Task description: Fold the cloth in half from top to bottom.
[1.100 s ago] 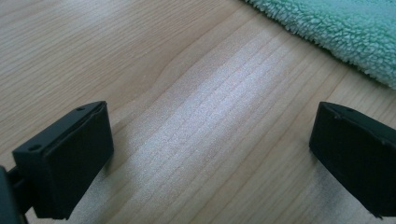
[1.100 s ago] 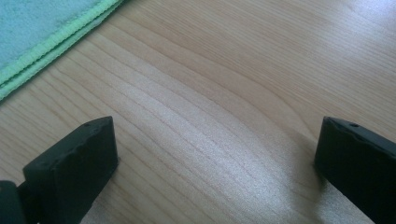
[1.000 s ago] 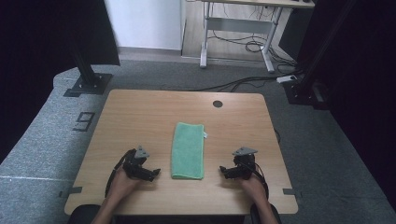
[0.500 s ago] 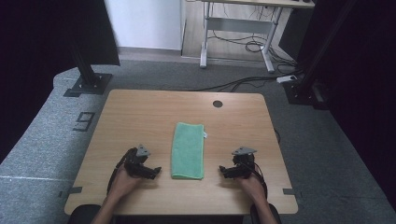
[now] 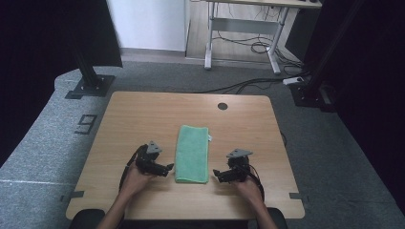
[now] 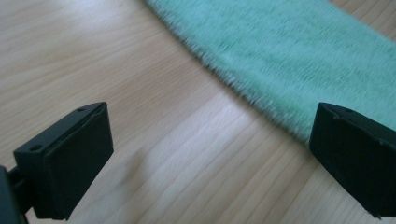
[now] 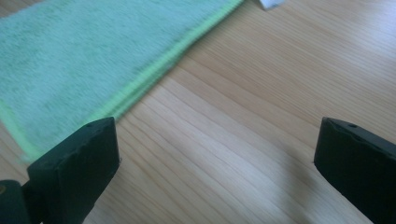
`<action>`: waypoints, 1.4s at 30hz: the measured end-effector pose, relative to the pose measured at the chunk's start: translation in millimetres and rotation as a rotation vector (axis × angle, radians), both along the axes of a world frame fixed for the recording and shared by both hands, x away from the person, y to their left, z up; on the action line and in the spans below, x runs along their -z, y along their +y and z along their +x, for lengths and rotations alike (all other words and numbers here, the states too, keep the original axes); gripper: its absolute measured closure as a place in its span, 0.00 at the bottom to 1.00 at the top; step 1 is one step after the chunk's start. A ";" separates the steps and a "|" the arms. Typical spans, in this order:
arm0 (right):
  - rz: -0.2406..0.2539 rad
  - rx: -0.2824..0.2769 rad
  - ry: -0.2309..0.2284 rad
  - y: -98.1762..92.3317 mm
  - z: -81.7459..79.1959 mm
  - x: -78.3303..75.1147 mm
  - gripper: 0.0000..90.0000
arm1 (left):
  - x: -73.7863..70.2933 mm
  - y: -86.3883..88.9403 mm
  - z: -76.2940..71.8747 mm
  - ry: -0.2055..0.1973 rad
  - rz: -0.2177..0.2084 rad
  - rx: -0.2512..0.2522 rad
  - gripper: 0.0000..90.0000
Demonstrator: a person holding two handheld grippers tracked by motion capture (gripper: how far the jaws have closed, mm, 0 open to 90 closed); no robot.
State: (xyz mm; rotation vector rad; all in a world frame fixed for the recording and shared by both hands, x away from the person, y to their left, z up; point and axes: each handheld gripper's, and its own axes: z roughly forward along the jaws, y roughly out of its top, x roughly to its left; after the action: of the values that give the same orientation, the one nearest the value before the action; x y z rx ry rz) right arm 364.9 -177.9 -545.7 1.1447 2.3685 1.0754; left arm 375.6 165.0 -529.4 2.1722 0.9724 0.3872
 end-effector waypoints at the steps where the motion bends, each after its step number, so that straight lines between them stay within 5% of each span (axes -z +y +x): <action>1: -0.003 -0.004 -0.002 3.5 0.0 -0.3 0.00 | -0.1 -3.2 1.4 -0.003 0.008 0.005 0.00; 10: 0.009 -0.012 -0.001 24.3 -0.7 1.4 0.01 | 7.8 -25.5 7.1 -0.007 0.063 0.018 0.00; 16: -0.027 -0.018 -0.017 34.1 -0.1 5.6 0.01 | 14.1 -26.3 4.9 -0.005 0.108 0.013 0.00; 25: -0.005 -0.010 -0.029 38.6 4.2 2.7 0.01 | 16.3 -28.5 2.4 -0.002 0.096 0.016 0.01; 42: -0.082 -0.057 0.003 44.4 -13.0 5.8 0.03 | 15.0 -27.9 -21.7 0.032 0.095 0.060 0.03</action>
State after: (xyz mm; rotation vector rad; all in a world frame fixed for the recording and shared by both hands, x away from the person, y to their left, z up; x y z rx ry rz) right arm 351.9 -133.4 -551.4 1.0579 2.4373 0.9856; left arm 353.9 137.1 -544.4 2.2942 0.9205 0.3786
